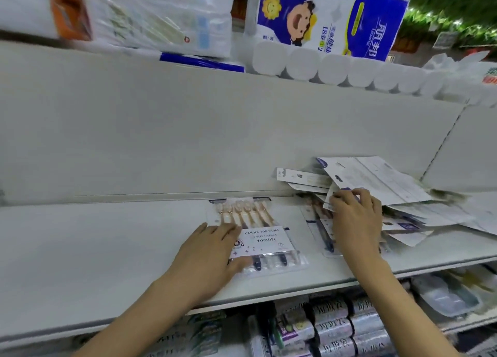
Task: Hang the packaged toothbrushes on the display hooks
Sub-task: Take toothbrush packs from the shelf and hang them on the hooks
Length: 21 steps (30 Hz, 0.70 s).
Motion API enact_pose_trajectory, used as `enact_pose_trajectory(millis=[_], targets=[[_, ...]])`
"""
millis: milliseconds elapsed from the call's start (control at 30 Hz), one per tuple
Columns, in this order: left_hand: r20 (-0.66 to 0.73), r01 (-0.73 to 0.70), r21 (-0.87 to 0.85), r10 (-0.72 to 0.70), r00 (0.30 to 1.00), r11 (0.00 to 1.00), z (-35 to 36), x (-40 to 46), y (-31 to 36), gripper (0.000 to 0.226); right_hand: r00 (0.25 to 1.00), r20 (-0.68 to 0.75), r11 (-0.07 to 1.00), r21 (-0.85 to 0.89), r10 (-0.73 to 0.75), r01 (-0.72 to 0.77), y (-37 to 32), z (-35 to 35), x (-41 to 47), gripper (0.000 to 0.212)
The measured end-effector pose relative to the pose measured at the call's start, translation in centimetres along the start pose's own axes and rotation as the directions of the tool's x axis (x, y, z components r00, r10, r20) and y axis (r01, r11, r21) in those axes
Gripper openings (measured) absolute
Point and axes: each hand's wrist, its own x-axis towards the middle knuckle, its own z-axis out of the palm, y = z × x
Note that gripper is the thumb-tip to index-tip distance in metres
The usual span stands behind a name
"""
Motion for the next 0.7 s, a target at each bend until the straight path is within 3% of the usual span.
enact_pose_trajectory(millis=[167, 233, 333, 400, 467, 567, 700], targets=[[-0.024, 0.105, -0.056, -0.106, 0.994, 0.993, -0.7, -1.7, -0.6, 0.076, 0.980, -0.174, 0.984, 0.133, -0.098, 0.122, -0.1, -0.6, 0.6, 0.014], [-0.086, 0.176, -0.110, -0.186, 0.979, 0.978, -0.7, -2.1, -0.9, 0.059, 0.969, -0.217, 0.959, 0.230, -0.117, 0.167, -0.4, -1.3, 0.8, 0.020], [-0.121, 0.237, -0.123, -0.251, 0.960, 0.964, -0.4, -3.0, -1.2, 0.037, 0.960, -0.271, 0.904, 0.390, -0.069, 0.175, -1.3, -2.6, 0.8, 0.019], [-0.149, 0.265, -0.109, -0.280, 0.948, 0.958, 0.2, -3.6, -1.5, 0.041, 0.949, -0.314, 0.869, 0.466, -0.017, 0.169, -1.9, -3.5, 0.9, 0.019], [-0.204, 0.313, -0.061, -0.319, 0.926, 0.948, 0.8, -4.2, -1.9, 0.058, 0.961, -0.271, 0.758, 0.637, 0.047, 0.143, -2.6, -4.5, 1.1, 0.021], [-0.253, 0.407, 0.038, -0.386, 0.887, 0.913, 0.8, -5.3, -2.3, 0.095, 0.987, -0.080, 0.492, 0.870, 0.141, 0.000, -3.6, -6.7, 1.5, 0.011], [-0.363, 0.521, 0.143, -0.445, 0.819, 0.842, 0.2, -7.3, -2.0, 0.094, 0.972, 0.091, 0.171, 0.977, 0.217, -0.130, -4.9, -8.0, 1.9, 0.013]])
